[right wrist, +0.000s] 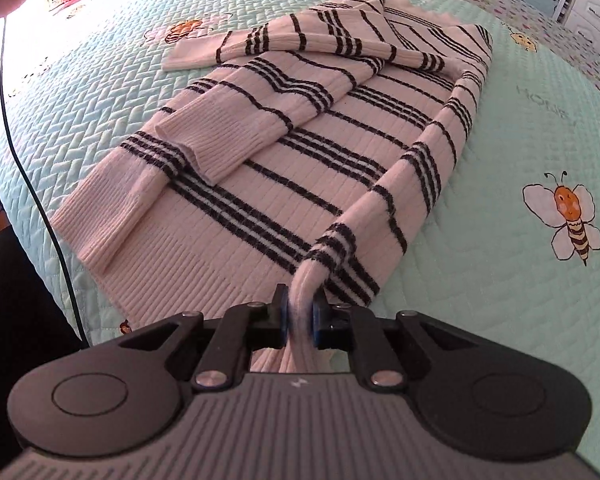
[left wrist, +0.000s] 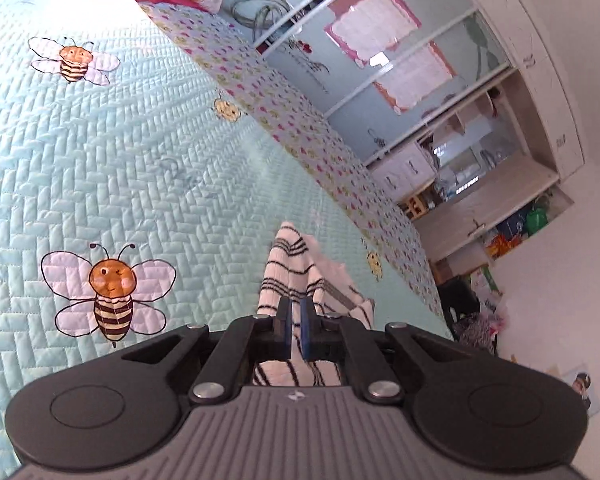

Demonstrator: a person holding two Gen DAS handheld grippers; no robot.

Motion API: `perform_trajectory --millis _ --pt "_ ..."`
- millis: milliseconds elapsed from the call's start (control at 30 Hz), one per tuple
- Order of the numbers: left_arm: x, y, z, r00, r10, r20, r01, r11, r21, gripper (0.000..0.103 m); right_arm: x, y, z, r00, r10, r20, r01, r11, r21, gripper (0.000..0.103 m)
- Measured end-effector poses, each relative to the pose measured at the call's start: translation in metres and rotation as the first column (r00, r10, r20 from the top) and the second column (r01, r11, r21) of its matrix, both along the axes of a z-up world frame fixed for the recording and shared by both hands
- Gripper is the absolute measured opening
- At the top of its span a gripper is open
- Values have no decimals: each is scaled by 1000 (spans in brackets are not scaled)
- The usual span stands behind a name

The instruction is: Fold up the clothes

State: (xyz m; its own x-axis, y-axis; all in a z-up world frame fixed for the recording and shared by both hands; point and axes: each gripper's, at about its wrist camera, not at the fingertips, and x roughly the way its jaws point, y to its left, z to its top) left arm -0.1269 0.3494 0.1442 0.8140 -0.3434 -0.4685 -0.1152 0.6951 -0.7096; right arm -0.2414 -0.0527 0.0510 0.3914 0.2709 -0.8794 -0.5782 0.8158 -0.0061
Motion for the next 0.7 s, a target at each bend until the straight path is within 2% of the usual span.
perform_trajectory --millis 67,133,200,233,333,467,567,700 --pt "6 -4 -9 999 -39 -29 39 999 18 4 1 -1 -1 1000 -6 -3 6 1000 3 13" --pt "8 -8 -22 997 -50 -66 52 998 25 10 1 0 -2 1000 -9 -5 10 1000 7 13" --pt "7 -9 -41 993 -19 -118 22 999 30 27 1 0 -4 1000 -13 -7 13 1000 11 13" --pt "5 -7 -51 990 6 -142 -2 1000 27 29 1 0 -5 1000 -14 -9 14 1000 13 14" --pt "-13 3 -82 972 82 -219 -97 993 -60 32 3 -1 -7 1000 -14 -14 14 1000 19 14" --pt "-40 5 -114 945 153 -289 -209 962 -175 40 5 -2 -10 1000 -16 -25 16 999 28 15" --pt "-48 -2 -131 928 183 -324 -257 945 -200 42 5 -2 -12 999 -18 -29 19 999 35 16" --pt "-59 -5 -135 922 222 -317 -308 917 -252 42 4 -4 -11 999 -24 -33 25 999 47 18"
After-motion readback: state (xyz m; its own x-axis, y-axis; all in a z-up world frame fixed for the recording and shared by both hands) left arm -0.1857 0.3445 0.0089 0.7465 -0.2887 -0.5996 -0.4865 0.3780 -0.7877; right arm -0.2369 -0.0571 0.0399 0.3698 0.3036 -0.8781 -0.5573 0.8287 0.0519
